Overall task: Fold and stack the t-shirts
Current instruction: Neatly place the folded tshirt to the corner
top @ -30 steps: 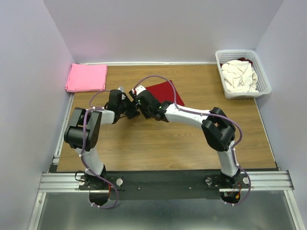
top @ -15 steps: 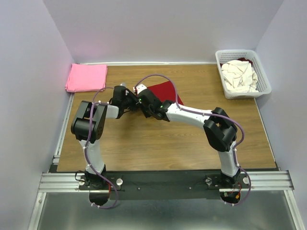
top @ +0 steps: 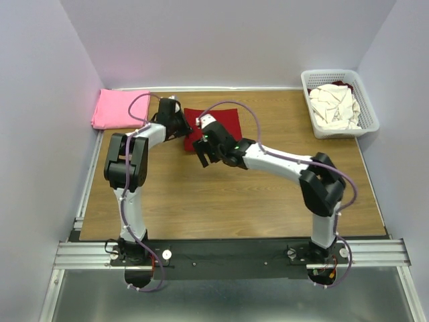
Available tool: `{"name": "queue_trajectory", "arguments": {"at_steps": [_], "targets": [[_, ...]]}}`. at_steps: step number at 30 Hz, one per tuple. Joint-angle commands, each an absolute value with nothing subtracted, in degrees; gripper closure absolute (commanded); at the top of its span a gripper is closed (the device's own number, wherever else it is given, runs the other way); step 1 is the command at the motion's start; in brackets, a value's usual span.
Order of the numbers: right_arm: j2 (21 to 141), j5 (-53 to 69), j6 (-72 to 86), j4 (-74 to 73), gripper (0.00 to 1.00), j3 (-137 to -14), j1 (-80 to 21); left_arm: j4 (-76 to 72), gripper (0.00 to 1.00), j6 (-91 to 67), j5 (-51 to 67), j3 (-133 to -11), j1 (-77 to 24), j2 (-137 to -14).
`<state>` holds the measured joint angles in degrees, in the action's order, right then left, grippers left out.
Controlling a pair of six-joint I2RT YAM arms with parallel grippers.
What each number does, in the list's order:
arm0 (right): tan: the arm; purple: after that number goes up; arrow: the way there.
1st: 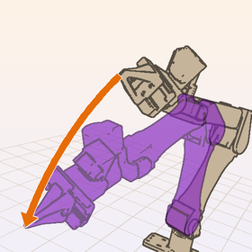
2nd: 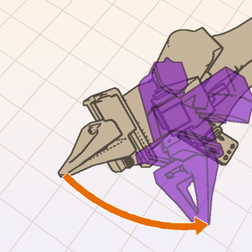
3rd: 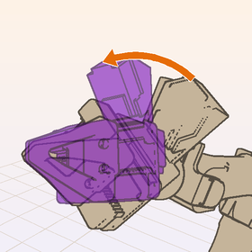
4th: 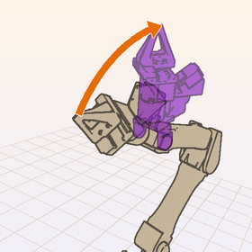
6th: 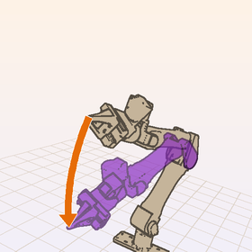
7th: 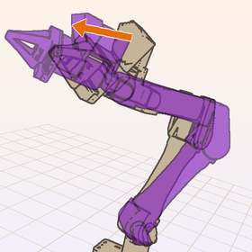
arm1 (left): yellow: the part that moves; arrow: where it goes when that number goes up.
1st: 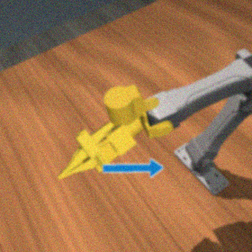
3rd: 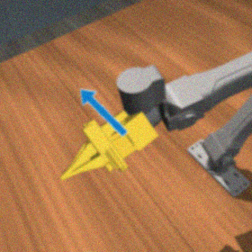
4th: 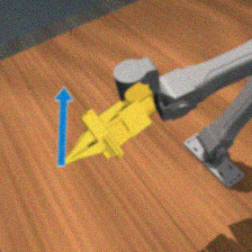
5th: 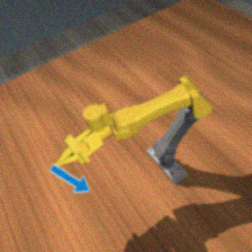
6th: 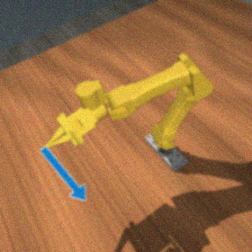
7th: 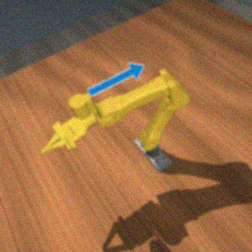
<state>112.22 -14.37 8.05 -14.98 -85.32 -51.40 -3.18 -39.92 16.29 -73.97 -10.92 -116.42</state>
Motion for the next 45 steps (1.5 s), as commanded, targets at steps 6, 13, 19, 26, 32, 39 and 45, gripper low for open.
{"name": "queue_trajectory", "arguments": {"at_steps": [6, 13, 19, 26, 32, 39, 45], "targets": [[93.62, -14.77, 13.35, -22.4, 0.0, -69.97, -43.69, 24.15, 1.0, -12.06, -8.77, -98.05, -8.79, -124.01], [87.9, -18.2, 16.35, -31.63, 0.0, -62.77, -41.57, 30.59, 1.0, -4.49, -18.98, -110.73, -6.51, -130.95], [88.5, -16.53, 17.84, -36.64, 0.0, -63.54, -40.96, 31.64, 1.0, 3.5, -19.44, -121.28, -4.66, -137.54], [90.88, -20.11, 16.88, -46.48, 0.0, -66.8, -40.96, 35.07, 1.0, 10.28, -17.31, -131.13, -1.5, -141.15], [91.58, -22.85, 16.96, -49.56, 0.0, -67.67, -40.61, 32.96, 1.0, 16.07, -18.54, -132.19, -1.23, -138.96], [95.62, -24.96, 19.07, -57.47, 0.0, -75.4, -40.52, 34.28, 1.0, 20.83, -19.69, -135.44, 1.84, -140.01], [96.94, -25.58, 21.26, -59.68, 0.0, -74.62, -40.52, 31.99, 1.0, 22.85, -19.16, -137.1, 4.83, -138.69]]}}
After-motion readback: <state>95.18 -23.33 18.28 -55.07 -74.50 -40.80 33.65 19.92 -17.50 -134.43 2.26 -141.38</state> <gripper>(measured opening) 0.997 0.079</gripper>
